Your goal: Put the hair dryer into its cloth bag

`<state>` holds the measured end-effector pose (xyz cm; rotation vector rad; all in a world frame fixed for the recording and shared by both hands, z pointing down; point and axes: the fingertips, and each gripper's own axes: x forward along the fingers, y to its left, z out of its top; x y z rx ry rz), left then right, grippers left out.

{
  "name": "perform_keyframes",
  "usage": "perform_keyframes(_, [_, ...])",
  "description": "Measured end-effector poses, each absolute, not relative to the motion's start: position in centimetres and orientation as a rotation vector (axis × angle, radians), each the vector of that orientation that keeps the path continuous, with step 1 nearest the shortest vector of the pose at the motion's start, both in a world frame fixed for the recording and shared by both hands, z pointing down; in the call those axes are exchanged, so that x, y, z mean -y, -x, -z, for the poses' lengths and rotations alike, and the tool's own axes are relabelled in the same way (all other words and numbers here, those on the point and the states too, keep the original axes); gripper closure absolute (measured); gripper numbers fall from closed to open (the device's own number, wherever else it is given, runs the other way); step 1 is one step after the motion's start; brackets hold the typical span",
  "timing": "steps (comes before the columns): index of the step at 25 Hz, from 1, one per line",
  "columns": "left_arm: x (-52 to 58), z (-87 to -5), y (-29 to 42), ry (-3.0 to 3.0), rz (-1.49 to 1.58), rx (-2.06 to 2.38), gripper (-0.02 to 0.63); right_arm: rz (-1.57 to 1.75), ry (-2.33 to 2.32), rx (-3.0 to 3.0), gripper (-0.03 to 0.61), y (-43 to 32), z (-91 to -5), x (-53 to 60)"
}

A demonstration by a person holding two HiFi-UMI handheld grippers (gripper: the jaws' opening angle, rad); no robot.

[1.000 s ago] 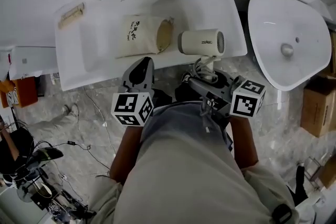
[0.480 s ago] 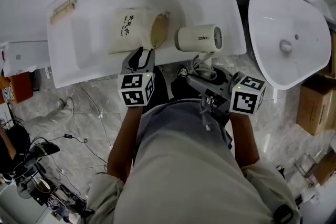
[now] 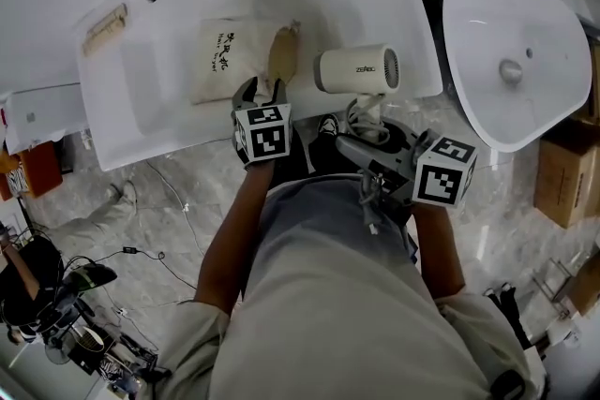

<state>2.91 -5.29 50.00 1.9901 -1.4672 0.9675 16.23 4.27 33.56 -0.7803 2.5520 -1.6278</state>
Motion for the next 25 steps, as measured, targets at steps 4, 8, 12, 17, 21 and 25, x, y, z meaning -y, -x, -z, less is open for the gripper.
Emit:
perform_keyframes(4, [5.5,-50.8,-2.5,-1.941,-1.023,1.464,0.433,1.652,0.784,-2.526,0.319,-16.3,-33.9,-4.0])
perform_keyframes(8, [5.7,-51.0,-2.3,-1.952,-1.054,1.457,0.500,1.674,0.774,-2.525,0.319,-16.3,-34.4,-3.8])
perform_keyframes(12, [5.3,-50.9,-2.2,-1.960,-1.037,1.447,0.569,1.686,0.768,-2.528,0.319,-16.2,-34.8,-3.4])
perform_keyframes(17, [5.1,-50.0,-1.2,-1.943,-0.959,1.461,0.580,1.731,0.718,-2.544,0.319,-15.4,-35.8,-2.8])
perform_keyframes(21, [5.0,-48.9,-0.5,-1.955,-0.925,1.484,0.581,1.797,0.661,-2.538,0.319,-14.5,-37.0,-2.7])
perform_keyframes(25, [4.5,-48.2,0.2,-1.940,-0.877,1.484,0.581,1.856,0.622,-2.538,0.319,-13.4,-37.9,-2.5])
